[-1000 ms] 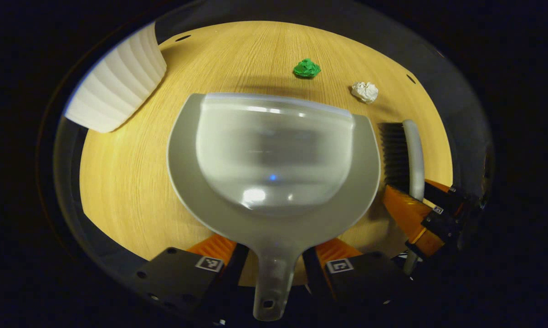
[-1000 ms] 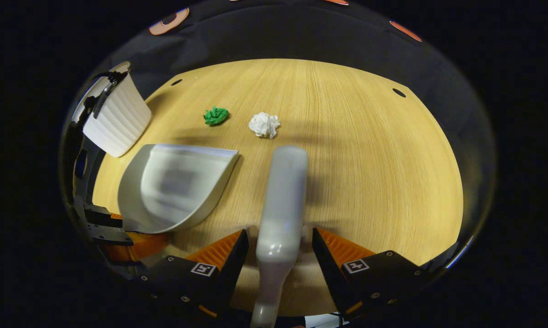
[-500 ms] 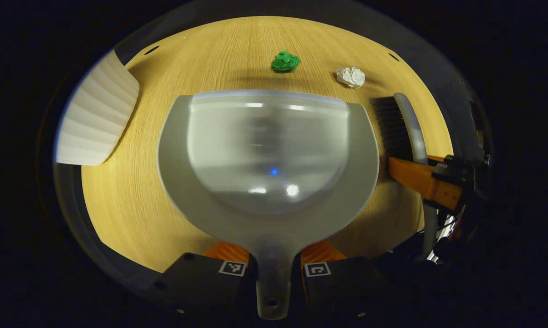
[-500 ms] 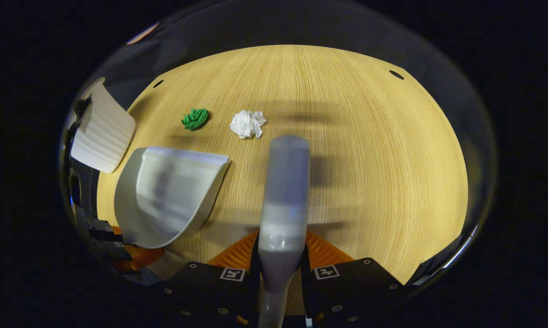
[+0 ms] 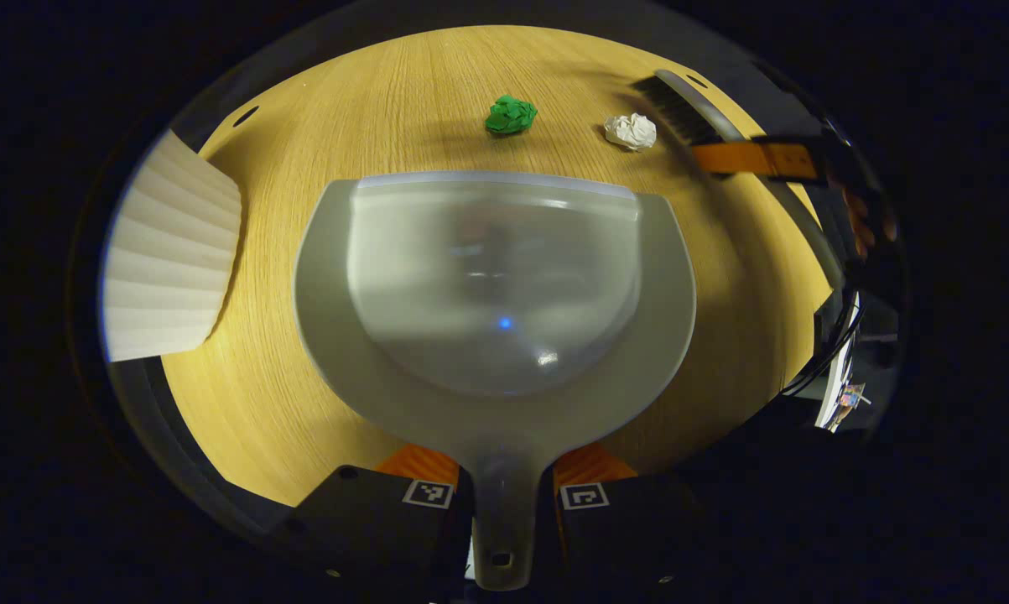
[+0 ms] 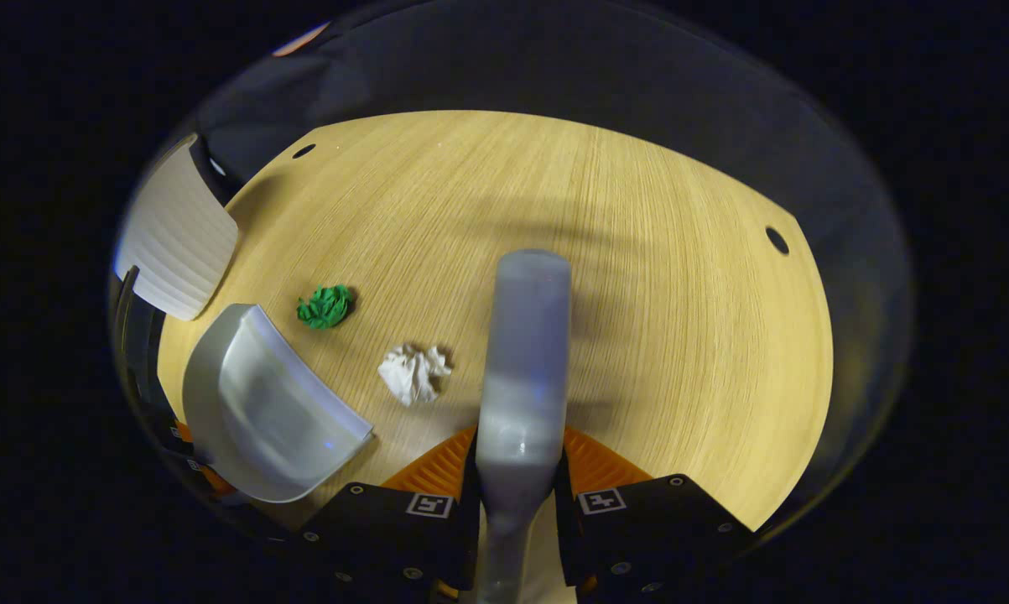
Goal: Pick up the small broom and dustpan from the desktop, sweep the trash into the dustpan with the broom, and then empty the trash into the garbage bin.
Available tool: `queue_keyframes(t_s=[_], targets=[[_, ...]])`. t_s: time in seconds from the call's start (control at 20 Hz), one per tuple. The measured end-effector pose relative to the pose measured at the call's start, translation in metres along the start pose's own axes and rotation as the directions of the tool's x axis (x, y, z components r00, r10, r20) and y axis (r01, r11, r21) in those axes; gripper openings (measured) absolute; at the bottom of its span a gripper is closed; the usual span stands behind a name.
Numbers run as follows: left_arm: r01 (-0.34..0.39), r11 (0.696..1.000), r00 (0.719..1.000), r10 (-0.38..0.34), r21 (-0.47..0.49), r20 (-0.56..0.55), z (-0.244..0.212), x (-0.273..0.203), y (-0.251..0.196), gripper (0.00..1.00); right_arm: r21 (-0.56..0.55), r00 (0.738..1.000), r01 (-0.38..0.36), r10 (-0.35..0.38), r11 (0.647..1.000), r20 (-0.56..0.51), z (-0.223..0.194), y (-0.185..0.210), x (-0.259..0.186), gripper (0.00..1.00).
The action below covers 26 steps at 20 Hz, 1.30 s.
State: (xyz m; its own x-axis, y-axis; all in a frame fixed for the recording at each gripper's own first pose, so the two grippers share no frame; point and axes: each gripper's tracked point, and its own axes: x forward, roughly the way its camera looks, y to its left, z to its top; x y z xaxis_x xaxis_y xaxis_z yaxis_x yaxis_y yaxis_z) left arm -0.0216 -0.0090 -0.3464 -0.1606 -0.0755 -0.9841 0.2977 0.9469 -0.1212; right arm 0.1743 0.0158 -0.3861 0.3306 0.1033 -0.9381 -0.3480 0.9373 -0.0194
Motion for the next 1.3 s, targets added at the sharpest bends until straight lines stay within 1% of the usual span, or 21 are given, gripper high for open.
queue_keyframes(t_s=[0.05,0.2,0.35,0.4,0.5,0.65,0.75,0.8,0.9,0.95,1.0,1.05,1.15,1.2,1.3], targets=[[-0.002,1.000,1.000,0.002,0.006,0.000,0.001,-0.002,0.002,0.32,-0.023,1.000,-0.004,0.004,1.000,0.004,0.011,-0.001,0.005,0.40],[-0.003,0.999,1.000,0.003,0.039,-0.008,0.002,-0.007,0.004,0.32,-0.113,0.998,-0.058,0.059,0.992,-0.001,0.029,0.008,0.022,0.39],[0.014,0.996,1.000,-0.012,0.083,-0.021,0.003,-0.012,0.006,0.32,-0.236,0.993,-0.121,0.118,0.964,-0.027,0.036,0.024,0.034,0.39],[0.016,0.995,1.000,-0.015,0.095,-0.020,0.004,-0.014,0.009,0.32,-0.281,0.989,-0.149,0.146,0.948,-0.033,0.040,0.032,0.036,0.39],[0.018,0.992,0.999,-0.015,0.122,-0.029,0.007,-0.015,0.014,0.32,-0.373,0.976,-0.216,0.210,0.903,-0.057,0.049,0.050,0.037,0.39],[0.015,0.989,0.999,-0.009,0.150,-0.039,0.005,-0.013,0.015,0.32,-0.472,0.944,-0.330,0.297,0.817,-0.146,0.057,0.074,0.030,0.39],[0.014,0.988,0.999,-0.008,0.154,-0.039,0.006,-0.013,0.015,0.32,-0.488,0.907,-0.421,0.365,0.764,-0.210,0.053,0.094,0.016,0.39],[0.015,0.988,0.999,-0.009,0.151,-0.038,0.007,-0.013,0.014,0.32,-0.499,0.891,-0.452,0.392,0.739,-0.227,0.052,0.103,0.010,0.39],[0.022,0.987,1.000,-0.018,0.161,-0.025,0.008,-0.014,0.012,0.32,-0.514,0.872,-0.488,0.411,0.706,-0.264,0.052,0.111,0.005,0.39],[0.027,0.986,1.000,-0.024,0.167,-0.016,0.010,-0.014,0.011,0.32,-0.511,0.864,-0.504,0.418,0.696,-0.282,0.048,0.115,0.003,0.39],[0.035,0.986,0.999,-0.033,0.166,-0.015,0.008,-0.014,0.011,0.32,-0.503,0.856,-0.517,0.424,0.693,-0.297,0.049,0.116,-0.001,0.39],[0.043,0.985,0.999,-0.043,0.166,-0.007,0.010,-0.016,0.008,0.31,-0.481,0.842,-0.540,0.438,0.690,-0.316,0.052,0.116,-0.005,0.39],[0.051,0.987,0.999,-0.049,0.149,-0.013,0.010,-0.018,0.008,0.31,-0.442,0.832,-0.554,0.455,0.705,-0.316,0.048,0.121,-0.005,0.40],[0.049,0.989,0.999,-0.047,0.139,-0.018,0.009,-0.020,0.011,0.32,-0.424,0.834,-0.551,0.462,0.719,-0.301,0.046,0.122,-0.005,0.39],[0.051,0.991,0.999,-0.050,0.128,-0.018,0.006,-0.020,0.006,0.32,-0.393,0.856,-0.516,0.450,0.761,-0.253,0.057,0.110,-0.006,0.39]])
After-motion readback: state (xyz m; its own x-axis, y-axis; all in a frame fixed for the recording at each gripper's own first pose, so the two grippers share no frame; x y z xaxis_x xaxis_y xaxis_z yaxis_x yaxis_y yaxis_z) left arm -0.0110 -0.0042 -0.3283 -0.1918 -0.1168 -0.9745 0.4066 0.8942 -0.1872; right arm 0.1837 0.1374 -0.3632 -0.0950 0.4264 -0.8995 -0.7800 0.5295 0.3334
